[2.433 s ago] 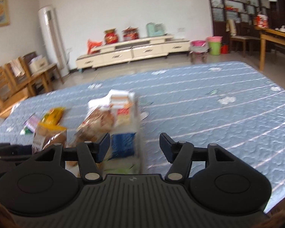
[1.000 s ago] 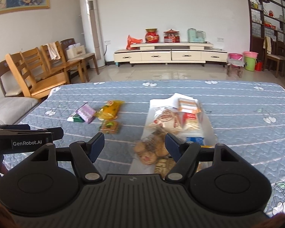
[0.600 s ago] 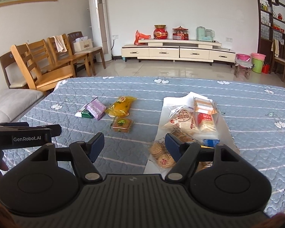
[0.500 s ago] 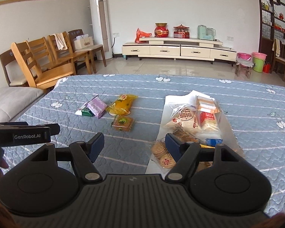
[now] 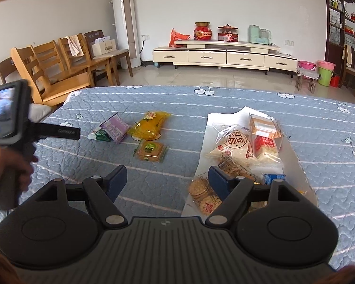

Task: Organize snacks
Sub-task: 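Move both open tools toward the remaining loose snacks, then grasp the green biscuit packet with the left tool while the right tool grasps the square cake box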

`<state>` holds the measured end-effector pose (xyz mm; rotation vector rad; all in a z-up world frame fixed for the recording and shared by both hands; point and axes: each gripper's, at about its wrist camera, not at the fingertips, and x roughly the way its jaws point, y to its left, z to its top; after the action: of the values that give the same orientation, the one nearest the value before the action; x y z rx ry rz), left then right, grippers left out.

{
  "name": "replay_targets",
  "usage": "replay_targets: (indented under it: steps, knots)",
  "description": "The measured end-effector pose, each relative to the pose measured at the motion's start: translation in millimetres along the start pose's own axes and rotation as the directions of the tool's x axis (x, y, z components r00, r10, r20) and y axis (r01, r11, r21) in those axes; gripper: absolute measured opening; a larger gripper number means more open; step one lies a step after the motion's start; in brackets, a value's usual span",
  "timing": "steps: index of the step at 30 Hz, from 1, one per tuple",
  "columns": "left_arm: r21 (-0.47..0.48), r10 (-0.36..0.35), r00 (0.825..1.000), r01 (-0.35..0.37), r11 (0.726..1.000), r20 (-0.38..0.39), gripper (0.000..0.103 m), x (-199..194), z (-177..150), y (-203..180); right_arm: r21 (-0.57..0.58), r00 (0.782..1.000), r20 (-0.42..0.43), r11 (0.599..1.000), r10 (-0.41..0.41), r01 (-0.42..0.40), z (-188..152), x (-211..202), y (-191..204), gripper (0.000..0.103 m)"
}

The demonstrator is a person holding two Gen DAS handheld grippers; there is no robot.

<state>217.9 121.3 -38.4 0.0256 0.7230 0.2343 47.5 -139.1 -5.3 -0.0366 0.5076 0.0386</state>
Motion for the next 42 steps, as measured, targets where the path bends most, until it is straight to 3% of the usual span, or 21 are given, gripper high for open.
replay_targets:
  steps: [4,7,10,12,14,18,23,24,25,26,27,31,37,42]
  knots:
    - [-0.049,-0.004,0.999,0.002,0.999,-0.048,0.083,39,16,1,0.004,1.000,0.012,1.000,-0.011,0.011,0,2,-7,0.099]
    - [-0.052,-0.015,0.999,0.013,0.999,-0.030,0.083,49,22,-3,0.002,1.000,0.019,1.000,-0.014,0.014,1,2,-7,0.101]
    - [-0.032,-0.100,0.995,0.100,0.995,-0.003,0.084,45,23,-11,0.003,1.000,0.024,1.000,-0.012,0.012,2,5,-7,0.101]
    - [-0.004,-0.147,0.988,0.147,0.989,0.041,0.090,35,20,-18,0.011,1.000,0.020,1.000,-0.005,0.004,1,8,-6,0.101]
    - [0.055,-0.153,0.986,0.150,0.987,0.072,0.097,31,18,-28,0.013,1.000,0.015,1.000,0.000,0.000,-1,9,-5,0.101]
    - [0.151,-0.192,0.981,0.187,0.971,0.013,0.097,47,19,-44,0.013,1.000,0.008,1.000,0.002,-0.002,-3,7,-3,0.101]
    - [0.191,-0.181,0.983,0.175,0.966,0.015,0.097,61,21,-53,0.021,1.000,0.004,1.000,-0.005,0.005,-1,5,-4,0.103]
    - [0.186,-0.185,0.983,0.179,0.966,0.014,0.095,62,23,-53,0.024,1.000,0.000,1.000,-0.005,0.005,-1,6,-4,0.103]
    - [0.175,-0.201,0.980,0.196,0.965,0.012,0.084,63,24,-50,0.026,1.000,-0.005,1.000,-0.004,0.004,0,8,-4,0.103]
    - [0.156,-0.221,0.975,0.217,0.964,0.006,0.064,63,25,-47,0.026,1.000,-0.011,1.000,-0.001,0.002,0,9,-4,0.103]
    - [0.132,-0.230,0.973,0.228,0.965,-0.002,0.062,61,26,-44,0.028,1.000,-0.018,1.000,0.003,-0.003,1,11,-2,0.103]
    - [0.124,-0.183,0.983,0.181,0.976,0.001,0.060,51,15,-32,0.032,0.998,-0.049,0.999,0.031,-0.029,5,24,7,0.103]
    - [0.026,-0.113,0.993,0.113,0.993,0.013,0.060,4,-20,5,0.067,0.987,-0.133,0.994,0.093,-0.084,21,71,25,0.103]
    - [-0.026,-0.099,0.995,0.099,0.995,0.010,0.060,-35,-50,28,0.077,0.978,-0.201,0.996,0.053,-0.038,33,124,39,0.103]
